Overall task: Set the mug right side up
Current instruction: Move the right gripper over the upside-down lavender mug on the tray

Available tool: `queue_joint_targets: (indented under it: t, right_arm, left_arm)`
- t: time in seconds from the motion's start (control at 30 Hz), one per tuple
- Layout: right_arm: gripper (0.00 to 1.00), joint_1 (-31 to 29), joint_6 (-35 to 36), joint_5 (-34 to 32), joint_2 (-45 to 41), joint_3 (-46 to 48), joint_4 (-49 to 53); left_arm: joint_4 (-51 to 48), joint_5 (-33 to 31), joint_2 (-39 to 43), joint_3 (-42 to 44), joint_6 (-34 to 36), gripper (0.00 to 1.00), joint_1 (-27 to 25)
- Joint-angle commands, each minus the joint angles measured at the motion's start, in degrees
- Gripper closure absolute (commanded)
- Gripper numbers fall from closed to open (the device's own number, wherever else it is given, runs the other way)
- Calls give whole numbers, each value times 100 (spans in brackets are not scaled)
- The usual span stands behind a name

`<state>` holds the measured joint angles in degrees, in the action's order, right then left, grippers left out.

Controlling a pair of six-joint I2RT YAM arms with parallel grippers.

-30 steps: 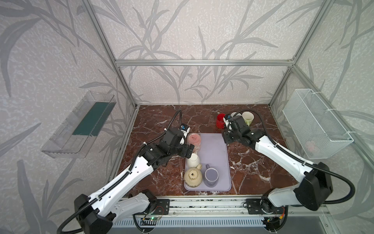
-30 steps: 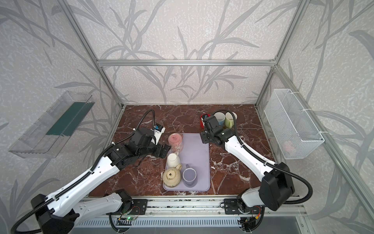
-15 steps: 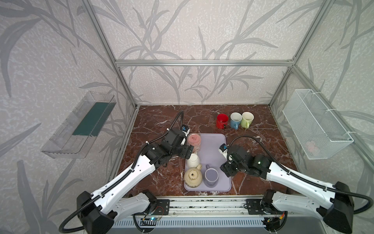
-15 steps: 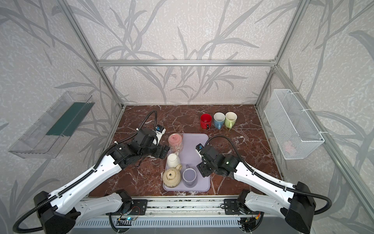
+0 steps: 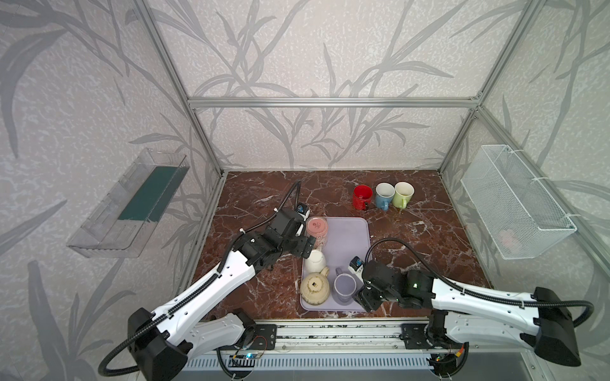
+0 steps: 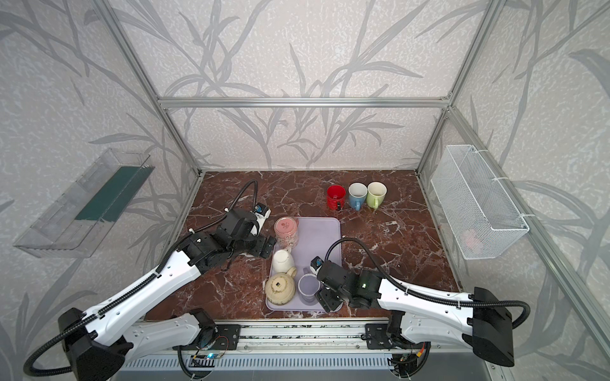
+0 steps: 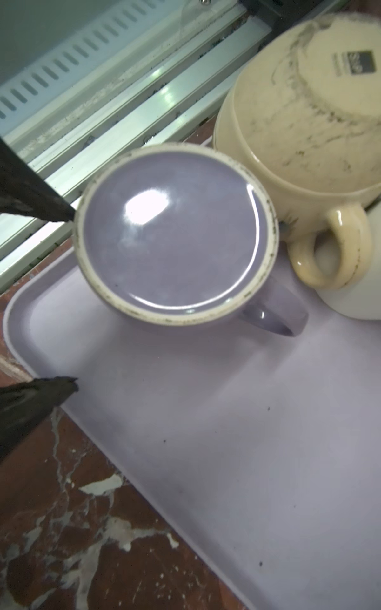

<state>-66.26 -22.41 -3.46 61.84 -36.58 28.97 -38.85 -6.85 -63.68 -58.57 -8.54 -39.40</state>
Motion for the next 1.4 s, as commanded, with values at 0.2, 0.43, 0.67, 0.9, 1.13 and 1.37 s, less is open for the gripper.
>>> queue_joint_targets:
  t: [0.2, 0.43, 0.67, 0.9, 1.13, 1.37]
  right_arm:
    - [26, -214, -565, -130, 273, 59, -765]
    - [26, -134, -820, -785, 446, -91, -578]
    - [27, 610, -742, -674, 574, -112, -554]
    - [27, 1575, -212, -287, 815, -392, -817]
    - [28, 1974, 26, 151, 1136, -699, -772]
    - [28, 1482, -147, 192, 498, -370, -826]
  left_arm:
    - [-92, -107, 16, -155, 81, 6, -40]
    - [-93, -122, 66, -146, 91, 6, -42]
    - [-105, -106, 90, -149, 98, 6, -67]
    - [-84, -45, 66, -138, 71, 6, -111]
    - [-142, -53, 12, -157, 111, 13, -208]
    - [-152, -80, -13, -164, 150, 14, -244]
